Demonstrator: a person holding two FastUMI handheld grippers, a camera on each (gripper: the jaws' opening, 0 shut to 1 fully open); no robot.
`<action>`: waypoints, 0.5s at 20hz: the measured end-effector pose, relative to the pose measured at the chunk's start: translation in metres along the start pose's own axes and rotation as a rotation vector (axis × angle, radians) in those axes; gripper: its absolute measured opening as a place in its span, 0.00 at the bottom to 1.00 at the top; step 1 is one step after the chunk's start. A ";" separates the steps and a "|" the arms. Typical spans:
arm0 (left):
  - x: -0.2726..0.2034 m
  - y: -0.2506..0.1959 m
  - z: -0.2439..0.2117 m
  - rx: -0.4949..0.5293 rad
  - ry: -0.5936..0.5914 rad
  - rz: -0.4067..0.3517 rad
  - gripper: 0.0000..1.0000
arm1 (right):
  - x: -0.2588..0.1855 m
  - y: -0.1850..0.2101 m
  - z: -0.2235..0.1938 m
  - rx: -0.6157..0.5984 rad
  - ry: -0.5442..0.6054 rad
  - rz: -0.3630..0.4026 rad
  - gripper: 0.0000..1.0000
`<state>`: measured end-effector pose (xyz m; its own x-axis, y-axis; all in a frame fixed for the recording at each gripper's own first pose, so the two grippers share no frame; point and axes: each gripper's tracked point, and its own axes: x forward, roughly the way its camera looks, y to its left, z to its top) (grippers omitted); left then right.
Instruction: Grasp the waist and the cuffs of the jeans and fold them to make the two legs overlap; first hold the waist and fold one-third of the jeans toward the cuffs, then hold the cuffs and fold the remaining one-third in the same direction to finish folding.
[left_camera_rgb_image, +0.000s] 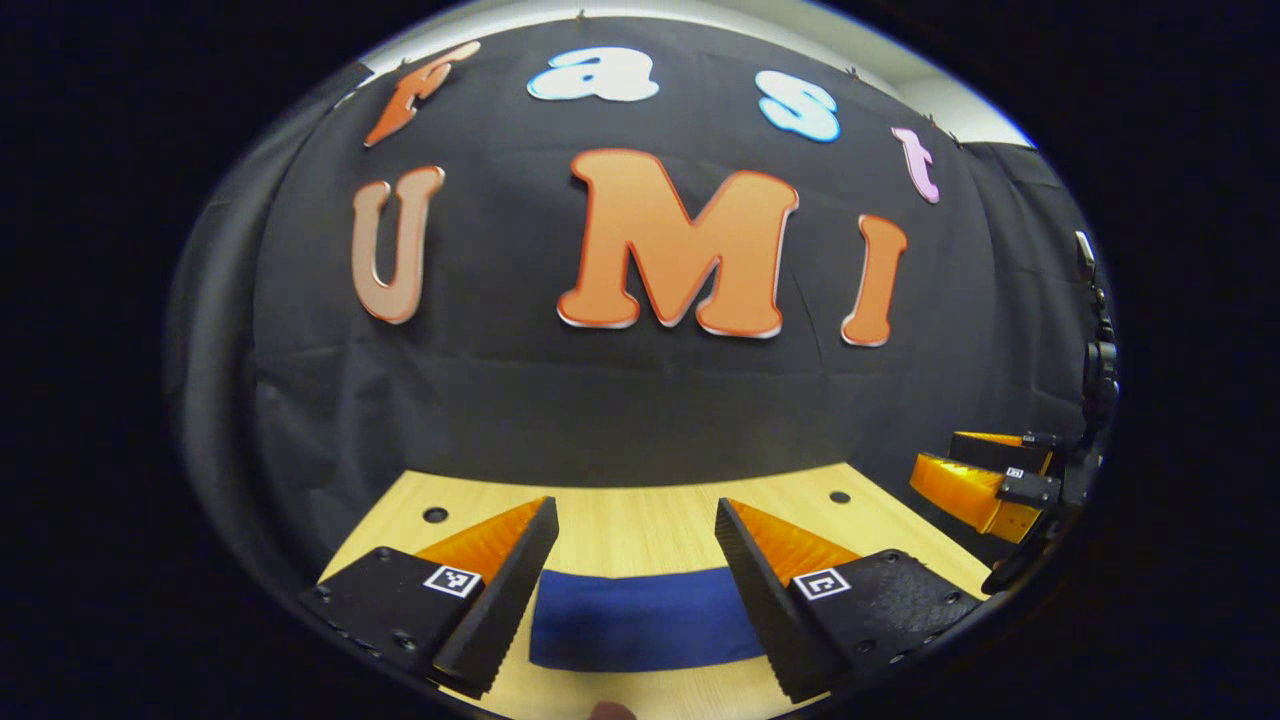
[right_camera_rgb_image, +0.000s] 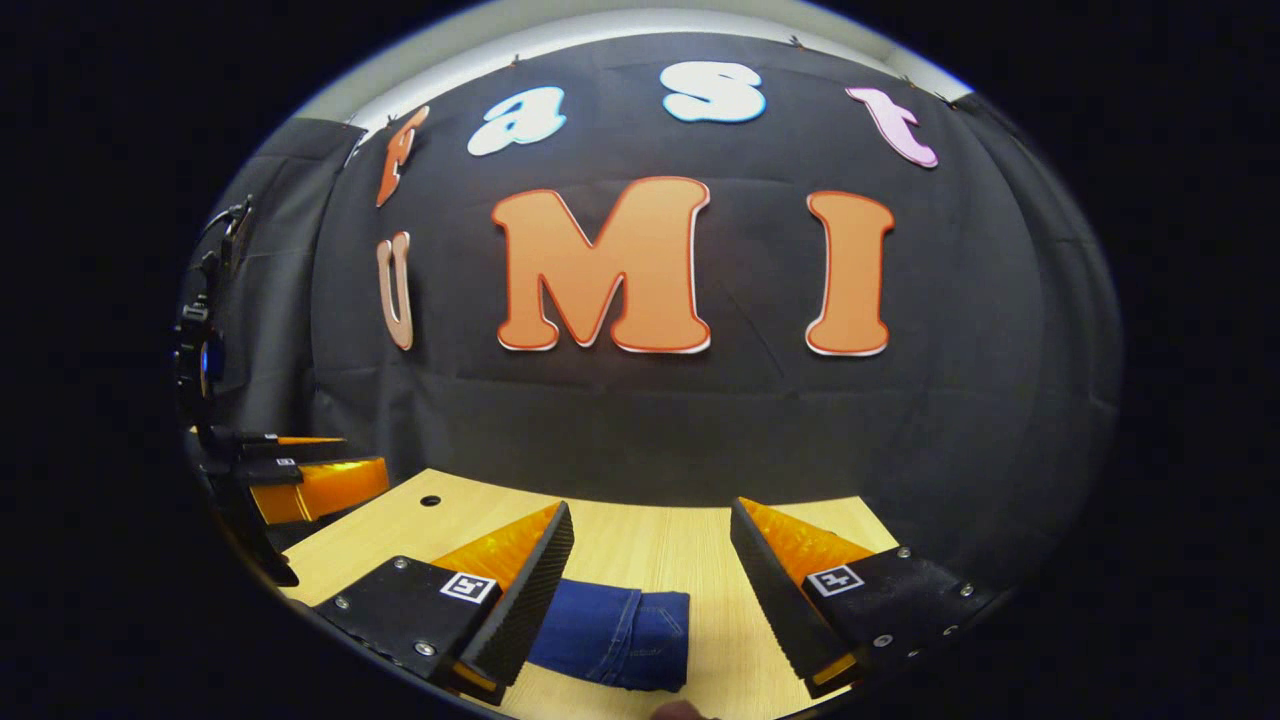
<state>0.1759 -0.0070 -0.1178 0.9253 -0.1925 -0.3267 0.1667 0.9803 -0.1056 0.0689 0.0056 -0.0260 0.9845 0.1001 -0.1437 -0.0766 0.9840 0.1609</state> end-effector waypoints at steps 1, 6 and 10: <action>-0.007 0.010 0.009 0.007 -0.026 0.018 0.97 | 0.001 0.007 0.003 -0.008 -0.013 0.011 0.97; -0.023 0.047 0.021 -0.023 -0.099 0.071 0.97 | 0.003 0.033 0.013 0.007 -0.047 0.037 0.96; -0.037 0.061 0.014 -0.066 -0.112 0.099 0.97 | 0.001 0.044 0.015 0.000 -0.059 0.043 0.96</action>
<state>0.1562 0.0604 -0.0984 0.9690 -0.0856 -0.2318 0.0537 0.9886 -0.1404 0.0693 0.0469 -0.0046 0.9879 0.1331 -0.0793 -0.1186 0.9791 0.1653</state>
